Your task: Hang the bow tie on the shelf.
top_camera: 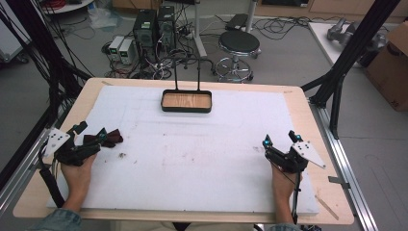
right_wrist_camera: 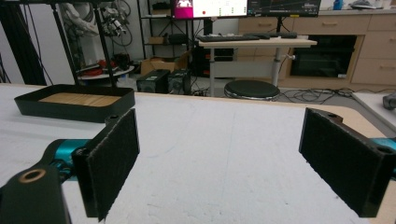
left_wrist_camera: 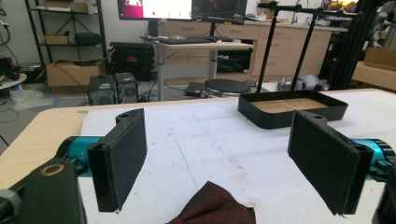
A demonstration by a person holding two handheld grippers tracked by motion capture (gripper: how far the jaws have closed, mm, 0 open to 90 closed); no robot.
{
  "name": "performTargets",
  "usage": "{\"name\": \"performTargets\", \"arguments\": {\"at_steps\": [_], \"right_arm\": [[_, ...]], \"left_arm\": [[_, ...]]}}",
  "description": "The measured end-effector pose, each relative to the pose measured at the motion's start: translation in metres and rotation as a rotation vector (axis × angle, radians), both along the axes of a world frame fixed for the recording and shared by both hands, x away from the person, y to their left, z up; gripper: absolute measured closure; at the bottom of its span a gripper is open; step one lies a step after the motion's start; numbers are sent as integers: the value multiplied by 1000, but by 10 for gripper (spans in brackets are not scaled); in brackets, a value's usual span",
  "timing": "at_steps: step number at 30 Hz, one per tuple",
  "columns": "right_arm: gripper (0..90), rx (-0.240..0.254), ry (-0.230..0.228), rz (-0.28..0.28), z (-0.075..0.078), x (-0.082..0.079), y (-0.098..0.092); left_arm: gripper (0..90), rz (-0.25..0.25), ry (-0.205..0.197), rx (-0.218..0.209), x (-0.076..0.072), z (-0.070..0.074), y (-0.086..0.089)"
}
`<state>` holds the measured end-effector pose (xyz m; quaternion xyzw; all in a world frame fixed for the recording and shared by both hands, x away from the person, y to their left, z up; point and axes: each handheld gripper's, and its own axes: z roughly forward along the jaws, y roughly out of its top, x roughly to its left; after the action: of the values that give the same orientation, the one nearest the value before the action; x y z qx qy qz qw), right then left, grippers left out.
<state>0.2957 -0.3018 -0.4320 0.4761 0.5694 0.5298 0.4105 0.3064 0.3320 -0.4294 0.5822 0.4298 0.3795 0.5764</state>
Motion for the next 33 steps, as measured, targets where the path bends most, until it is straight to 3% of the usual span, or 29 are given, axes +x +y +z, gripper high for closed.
{"name": "performTargets", "arguments": {"at_steps": [11, 19, 33], "right_arm": [[114, -7, -1, 4, 0, 0, 0], [115, -5, 5, 7, 0, 1, 1], [115, -9, 11, 4, 0, 1, 1]], "left_arm": [[197, -2, 11, 8, 0, 0, 0], [197, 0, 23, -18, -1, 1, 5], [197, -2, 27, -20, 1, 6, 10]]}}
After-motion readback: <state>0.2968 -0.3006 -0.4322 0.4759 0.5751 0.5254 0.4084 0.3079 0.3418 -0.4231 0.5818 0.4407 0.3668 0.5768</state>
